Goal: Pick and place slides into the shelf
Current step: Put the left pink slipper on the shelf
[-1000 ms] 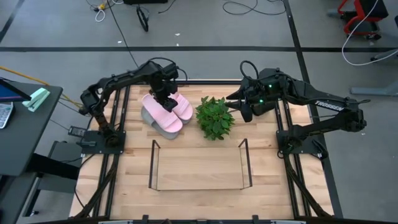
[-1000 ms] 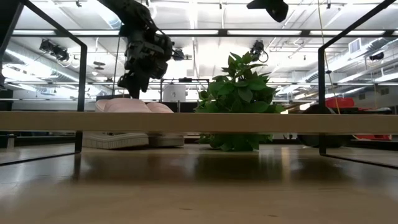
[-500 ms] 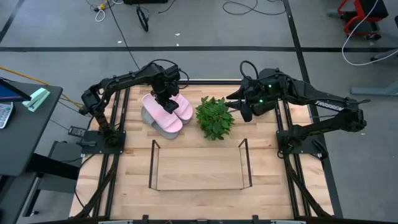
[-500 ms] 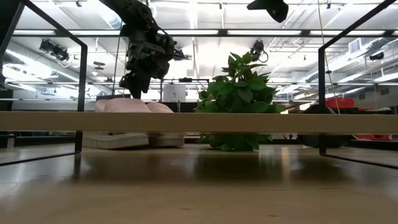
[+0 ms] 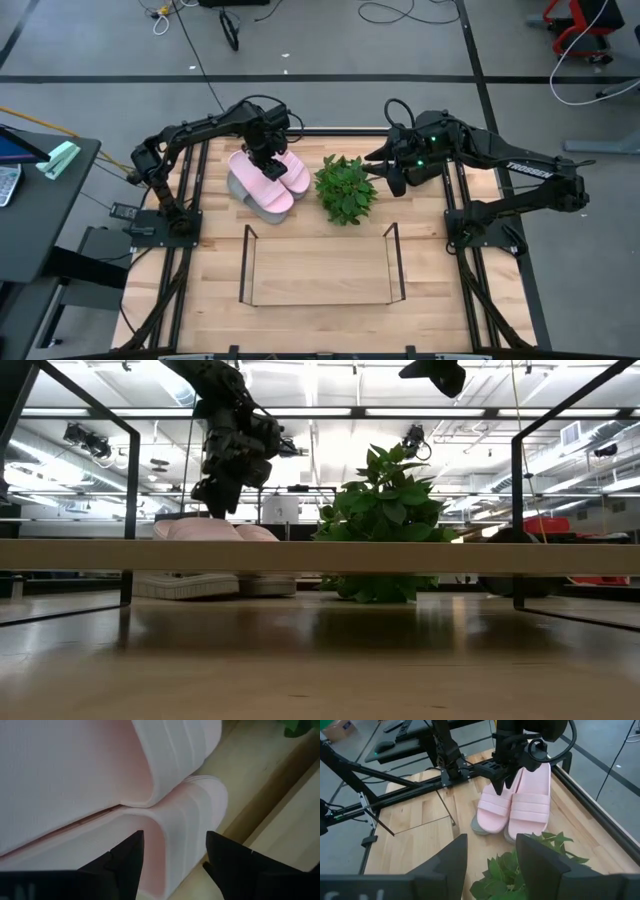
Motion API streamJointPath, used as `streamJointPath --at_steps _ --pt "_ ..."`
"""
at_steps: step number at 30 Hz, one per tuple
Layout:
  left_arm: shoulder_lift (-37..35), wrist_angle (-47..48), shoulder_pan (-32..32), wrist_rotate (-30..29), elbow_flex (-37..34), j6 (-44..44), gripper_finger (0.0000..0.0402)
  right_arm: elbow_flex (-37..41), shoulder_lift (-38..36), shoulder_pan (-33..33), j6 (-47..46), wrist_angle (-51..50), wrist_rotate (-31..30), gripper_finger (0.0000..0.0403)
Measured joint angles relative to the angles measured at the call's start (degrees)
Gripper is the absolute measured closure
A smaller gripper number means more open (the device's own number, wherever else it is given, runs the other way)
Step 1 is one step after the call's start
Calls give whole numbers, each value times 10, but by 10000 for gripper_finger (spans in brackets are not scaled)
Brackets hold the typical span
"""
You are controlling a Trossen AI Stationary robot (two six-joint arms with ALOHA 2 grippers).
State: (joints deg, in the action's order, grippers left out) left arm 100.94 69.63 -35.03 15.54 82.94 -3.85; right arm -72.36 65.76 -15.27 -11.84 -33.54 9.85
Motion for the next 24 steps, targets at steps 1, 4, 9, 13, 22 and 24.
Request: streamJointPath --at_steps 1,4,9,13,22,24 --pt "0 0 0 -4 0 0 181 0 0 0 0 0 0 229" --pt "0 1 0 -8 0 -9 176 0 0 0 0 0 0 229" --pt "0 3 3 -8 0 -15 173 0 0 0 0 0 0 229" --pt "3 14 9 -8 0 -15 174 0 0 0 0 -1 0 229" --pt "3 6 18 -8 -57 4 169 0 0 0 0 -2 0 229" --pt "3 1 19 -8 -65 5 175 0 0 0 0 -2 -3 229"
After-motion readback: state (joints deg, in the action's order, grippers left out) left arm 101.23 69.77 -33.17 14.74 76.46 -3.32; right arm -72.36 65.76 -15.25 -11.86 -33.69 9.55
